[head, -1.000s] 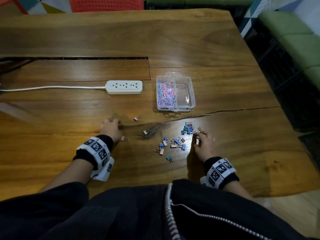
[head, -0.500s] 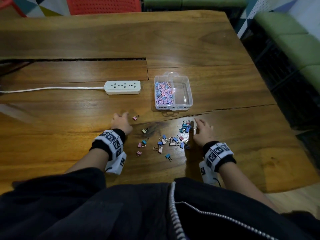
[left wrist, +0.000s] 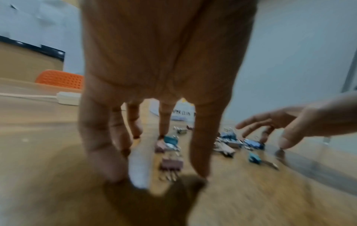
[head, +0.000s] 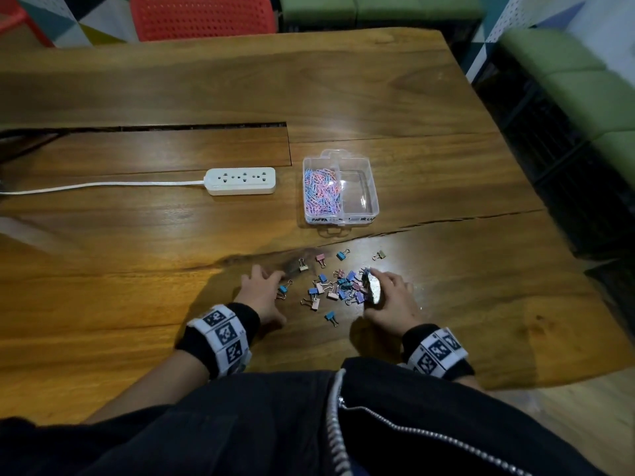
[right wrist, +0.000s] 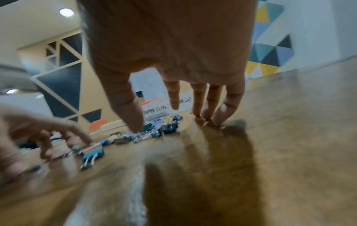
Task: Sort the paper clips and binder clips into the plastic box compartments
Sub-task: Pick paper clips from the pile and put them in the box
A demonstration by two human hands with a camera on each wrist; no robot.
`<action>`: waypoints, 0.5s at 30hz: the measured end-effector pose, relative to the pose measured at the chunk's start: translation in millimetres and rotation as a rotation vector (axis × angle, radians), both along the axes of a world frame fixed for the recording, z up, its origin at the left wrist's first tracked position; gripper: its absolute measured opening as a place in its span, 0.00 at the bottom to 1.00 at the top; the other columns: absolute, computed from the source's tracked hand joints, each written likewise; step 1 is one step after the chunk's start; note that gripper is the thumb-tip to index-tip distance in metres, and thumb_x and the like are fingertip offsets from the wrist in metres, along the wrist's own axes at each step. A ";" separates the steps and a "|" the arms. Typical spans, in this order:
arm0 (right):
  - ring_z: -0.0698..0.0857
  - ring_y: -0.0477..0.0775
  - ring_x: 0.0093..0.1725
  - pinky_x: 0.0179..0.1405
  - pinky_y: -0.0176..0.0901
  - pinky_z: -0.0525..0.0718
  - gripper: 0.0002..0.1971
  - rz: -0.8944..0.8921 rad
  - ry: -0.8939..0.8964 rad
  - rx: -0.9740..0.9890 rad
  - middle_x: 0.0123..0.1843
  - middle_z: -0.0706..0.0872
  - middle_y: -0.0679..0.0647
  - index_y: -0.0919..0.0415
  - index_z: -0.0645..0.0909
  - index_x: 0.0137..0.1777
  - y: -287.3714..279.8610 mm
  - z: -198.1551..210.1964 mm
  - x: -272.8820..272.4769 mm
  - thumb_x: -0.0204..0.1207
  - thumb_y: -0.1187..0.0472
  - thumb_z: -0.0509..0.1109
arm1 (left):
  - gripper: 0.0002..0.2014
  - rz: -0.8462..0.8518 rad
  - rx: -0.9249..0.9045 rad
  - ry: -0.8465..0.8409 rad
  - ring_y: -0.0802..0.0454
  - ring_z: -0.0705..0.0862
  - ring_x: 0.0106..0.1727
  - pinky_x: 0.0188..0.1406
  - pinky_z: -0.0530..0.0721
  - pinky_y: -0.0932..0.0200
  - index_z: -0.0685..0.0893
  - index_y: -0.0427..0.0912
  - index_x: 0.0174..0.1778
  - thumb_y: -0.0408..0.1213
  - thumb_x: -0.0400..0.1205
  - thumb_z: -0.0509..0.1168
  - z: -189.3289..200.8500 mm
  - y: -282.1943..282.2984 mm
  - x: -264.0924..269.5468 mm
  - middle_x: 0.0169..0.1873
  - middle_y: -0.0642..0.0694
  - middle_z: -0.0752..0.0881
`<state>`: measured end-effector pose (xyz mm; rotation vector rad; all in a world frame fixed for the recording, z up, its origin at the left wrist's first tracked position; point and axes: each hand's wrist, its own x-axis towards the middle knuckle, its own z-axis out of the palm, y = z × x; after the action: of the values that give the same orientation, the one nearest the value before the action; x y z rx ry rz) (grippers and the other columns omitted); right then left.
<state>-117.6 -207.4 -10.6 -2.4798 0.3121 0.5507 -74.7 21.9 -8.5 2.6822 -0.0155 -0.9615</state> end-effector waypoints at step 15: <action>0.77 0.57 0.61 0.64 0.47 0.78 0.14 0.131 -0.026 0.046 0.60 0.76 0.57 0.58 0.78 0.53 31.4 -2.8 22.3 0.68 0.69 0.73 | 0.09 -0.153 -0.138 -0.171 0.44 0.82 0.54 0.49 0.78 0.57 0.81 0.38 0.48 0.25 0.77 0.60 0.2 -55.0 0.5 0.48 0.43 0.82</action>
<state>-95.3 -176.0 -13.4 -2.4728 0.1259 0.5724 -74.2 -33.1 -8.3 2.6556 -0.3153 -0.7394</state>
